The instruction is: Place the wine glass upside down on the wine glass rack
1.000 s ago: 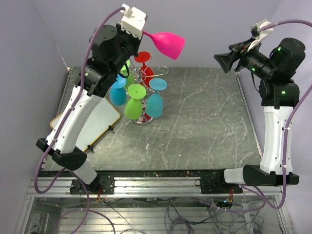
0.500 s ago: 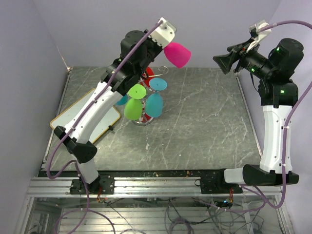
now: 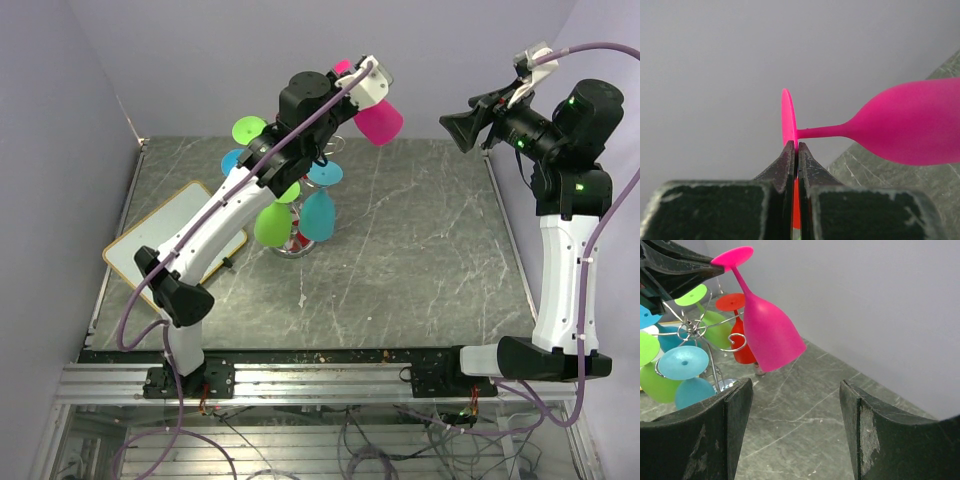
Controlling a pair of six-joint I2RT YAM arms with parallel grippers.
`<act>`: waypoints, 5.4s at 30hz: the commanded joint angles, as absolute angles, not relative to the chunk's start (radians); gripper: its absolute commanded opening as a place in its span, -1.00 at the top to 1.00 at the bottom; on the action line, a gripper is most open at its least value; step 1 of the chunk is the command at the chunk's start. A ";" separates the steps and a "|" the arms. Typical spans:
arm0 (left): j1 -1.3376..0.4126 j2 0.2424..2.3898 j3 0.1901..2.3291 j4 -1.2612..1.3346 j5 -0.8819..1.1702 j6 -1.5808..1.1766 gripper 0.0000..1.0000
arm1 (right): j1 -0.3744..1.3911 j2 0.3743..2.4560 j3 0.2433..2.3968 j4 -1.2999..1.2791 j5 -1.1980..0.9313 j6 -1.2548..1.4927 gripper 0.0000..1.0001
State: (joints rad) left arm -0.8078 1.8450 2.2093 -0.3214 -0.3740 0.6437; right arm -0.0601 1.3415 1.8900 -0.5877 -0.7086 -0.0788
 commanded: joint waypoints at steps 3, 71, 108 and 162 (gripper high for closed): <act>-0.811 1.864 2.159 -0.222 -0.385 0.745 0.86 | -0.076 1.319 1.878 -0.562 -0.720 -0.062 -0.40; -0.774 1.697 1.884 -0.501 -0.232 0.946 0.86 | -0.121 1.296 1.798 -0.506 -0.789 -0.022 -0.42; -0.850 1.725 1.940 -0.545 -0.233 0.993 0.85 | -0.144 1.284 1.772 -0.477 -0.815 0.005 -0.43; -0.821 1.692 1.949 -0.577 -0.332 0.841 -0.29 | -0.159 1.284 1.735 -0.463 -0.759 -0.025 -0.46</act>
